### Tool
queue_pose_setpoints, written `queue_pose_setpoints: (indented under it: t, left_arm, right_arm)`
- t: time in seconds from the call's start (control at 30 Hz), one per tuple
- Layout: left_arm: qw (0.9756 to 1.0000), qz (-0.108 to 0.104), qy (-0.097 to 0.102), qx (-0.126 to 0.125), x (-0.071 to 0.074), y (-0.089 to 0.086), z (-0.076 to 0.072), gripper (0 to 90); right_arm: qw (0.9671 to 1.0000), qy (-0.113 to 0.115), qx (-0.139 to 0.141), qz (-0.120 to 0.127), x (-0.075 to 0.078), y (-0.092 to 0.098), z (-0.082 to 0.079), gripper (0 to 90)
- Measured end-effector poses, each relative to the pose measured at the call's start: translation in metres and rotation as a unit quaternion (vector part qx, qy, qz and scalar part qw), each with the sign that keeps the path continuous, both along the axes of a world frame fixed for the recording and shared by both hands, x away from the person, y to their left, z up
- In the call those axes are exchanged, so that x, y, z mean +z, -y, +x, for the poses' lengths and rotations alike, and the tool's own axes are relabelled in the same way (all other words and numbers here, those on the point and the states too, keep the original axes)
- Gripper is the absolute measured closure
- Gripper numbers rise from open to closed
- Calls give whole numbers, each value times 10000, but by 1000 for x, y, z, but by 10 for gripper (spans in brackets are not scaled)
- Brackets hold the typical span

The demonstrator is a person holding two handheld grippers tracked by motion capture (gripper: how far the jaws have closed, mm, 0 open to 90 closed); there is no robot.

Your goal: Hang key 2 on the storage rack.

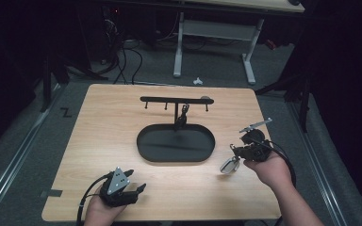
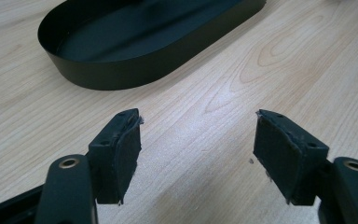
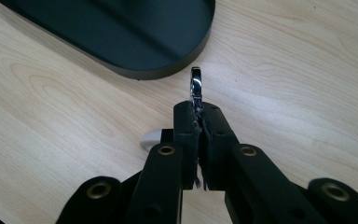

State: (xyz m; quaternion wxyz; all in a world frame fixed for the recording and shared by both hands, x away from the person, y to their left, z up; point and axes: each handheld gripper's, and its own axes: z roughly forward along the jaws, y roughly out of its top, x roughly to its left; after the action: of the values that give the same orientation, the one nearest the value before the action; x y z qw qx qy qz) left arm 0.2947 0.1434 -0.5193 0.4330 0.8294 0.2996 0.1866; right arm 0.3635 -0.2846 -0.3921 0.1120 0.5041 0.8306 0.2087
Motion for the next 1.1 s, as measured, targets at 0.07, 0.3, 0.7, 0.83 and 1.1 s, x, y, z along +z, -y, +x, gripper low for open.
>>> queue_pose_setpoints:
  t: [0.07,0.3,0.7,0.83,1.1]
  left_arm:
    - [10000,20,-8,-13,0,0,0,321]
    - [10000,58,-2,-35,-1,2,-1,320]
    - [10000,46,-11,6,-1,-3,-3,321]
    - [10000,54,0,7,0,-4,-3,320]
    - [10000,75,-34,-9,-1,-4,-2,320]
  right_arm:
    - [10000,5,53,-36,4,-4,0,865]
    - [9998,34,126,-123,21,-11,1,865]
    - [9993,23,256,-281,42,-23,12,865]
    - [9991,34,286,-311,49,-29,17,865]
    - [9986,64,381,-365,60,-42,30,865]
